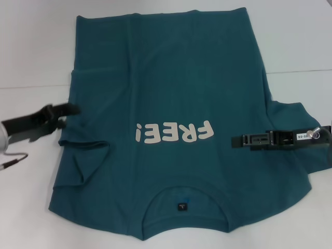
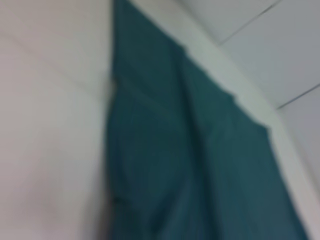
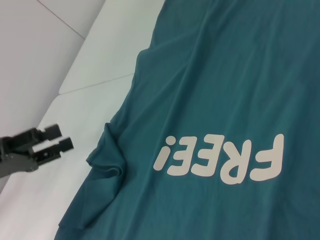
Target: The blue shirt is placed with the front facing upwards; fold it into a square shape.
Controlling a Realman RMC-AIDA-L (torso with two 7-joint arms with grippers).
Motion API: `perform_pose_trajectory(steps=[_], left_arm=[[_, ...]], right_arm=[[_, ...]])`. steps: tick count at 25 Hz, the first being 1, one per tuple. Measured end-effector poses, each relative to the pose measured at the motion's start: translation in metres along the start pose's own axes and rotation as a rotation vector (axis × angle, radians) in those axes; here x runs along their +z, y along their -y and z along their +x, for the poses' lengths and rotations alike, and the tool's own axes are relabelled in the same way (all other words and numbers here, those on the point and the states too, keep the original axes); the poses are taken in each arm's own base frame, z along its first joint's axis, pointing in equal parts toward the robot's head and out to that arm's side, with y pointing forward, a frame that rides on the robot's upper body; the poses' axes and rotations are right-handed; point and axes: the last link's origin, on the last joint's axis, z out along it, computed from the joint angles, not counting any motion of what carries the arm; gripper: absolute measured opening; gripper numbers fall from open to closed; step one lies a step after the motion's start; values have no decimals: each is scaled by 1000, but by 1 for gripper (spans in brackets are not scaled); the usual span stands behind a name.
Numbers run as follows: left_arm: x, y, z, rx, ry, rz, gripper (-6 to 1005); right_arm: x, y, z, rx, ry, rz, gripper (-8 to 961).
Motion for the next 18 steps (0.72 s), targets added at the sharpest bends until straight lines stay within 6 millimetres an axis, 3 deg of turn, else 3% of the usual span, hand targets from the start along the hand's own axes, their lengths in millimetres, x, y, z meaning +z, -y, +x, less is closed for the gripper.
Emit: perform_pose_trajectory(steps=[6,18], left_arm=[[3,16,-6,-8,41,134,646],[13,22,-10,-18,33,190,641]], right_arm=[[1,0,-1,1,-2,-2,940],[1,0,-1,2,-1,-1,940]])
